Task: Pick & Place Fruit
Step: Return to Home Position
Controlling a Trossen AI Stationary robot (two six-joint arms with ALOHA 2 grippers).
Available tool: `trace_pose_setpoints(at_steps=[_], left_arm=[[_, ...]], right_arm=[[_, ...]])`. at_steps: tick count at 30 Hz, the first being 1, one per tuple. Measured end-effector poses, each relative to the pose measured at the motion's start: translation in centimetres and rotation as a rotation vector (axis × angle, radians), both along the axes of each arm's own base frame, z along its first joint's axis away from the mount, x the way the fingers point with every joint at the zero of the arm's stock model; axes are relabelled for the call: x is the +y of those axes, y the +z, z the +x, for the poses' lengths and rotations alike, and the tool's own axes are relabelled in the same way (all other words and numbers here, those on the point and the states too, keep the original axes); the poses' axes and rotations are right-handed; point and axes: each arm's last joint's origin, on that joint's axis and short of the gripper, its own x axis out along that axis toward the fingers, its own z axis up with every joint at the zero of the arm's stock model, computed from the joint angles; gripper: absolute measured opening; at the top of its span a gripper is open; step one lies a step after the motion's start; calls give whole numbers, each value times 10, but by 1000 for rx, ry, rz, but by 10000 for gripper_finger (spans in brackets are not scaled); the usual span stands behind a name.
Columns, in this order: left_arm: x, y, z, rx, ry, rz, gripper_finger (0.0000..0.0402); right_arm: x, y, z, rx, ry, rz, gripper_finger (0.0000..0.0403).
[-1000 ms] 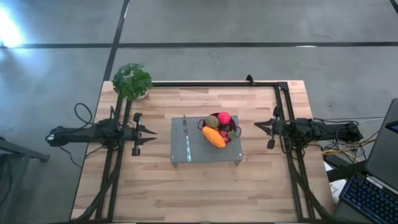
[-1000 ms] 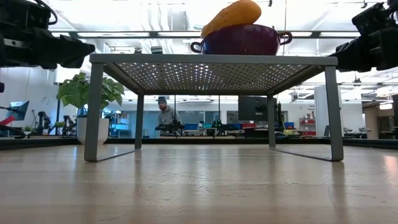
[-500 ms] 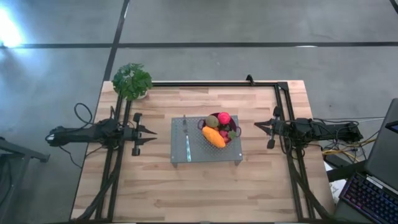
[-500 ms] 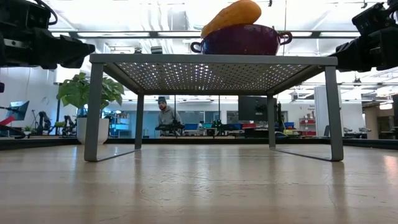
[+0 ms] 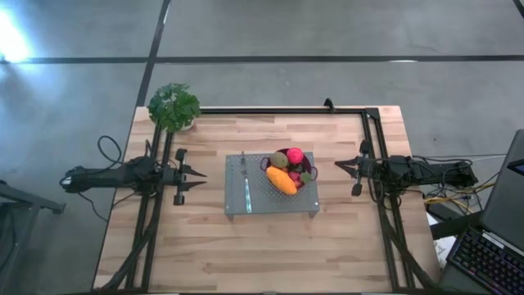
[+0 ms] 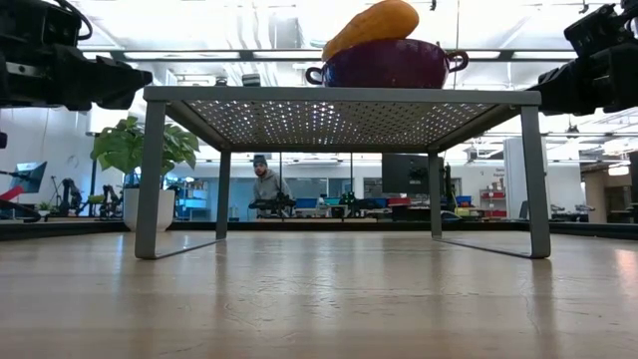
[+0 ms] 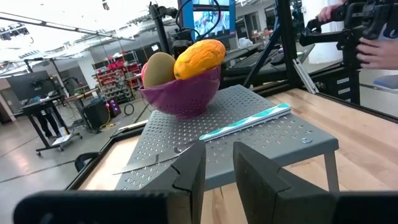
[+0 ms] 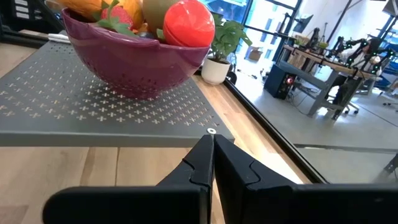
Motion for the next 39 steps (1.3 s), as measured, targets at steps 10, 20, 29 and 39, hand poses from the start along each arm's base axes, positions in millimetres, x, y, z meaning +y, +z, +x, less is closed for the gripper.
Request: trace_pose_setpoints(at_steps=[10, 20, 29, 39], left_arm=[[0, 0, 0, 2, 0, 0, 87], [0, 0, 0, 3, 0, 0, 87], [0, -1, 0, 3, -1, 0, 87], [0, -1, 0, 3, -1, 0, 87]], right_arm=[[-1, -13, 11, -155, 106, 214, 8], [-5, -16, 11, -140, 204, 171, 8], [-5, -16, 11, -139, 203, 171, 8], [-5, -16, 11, -139, 205, 172, 8]])
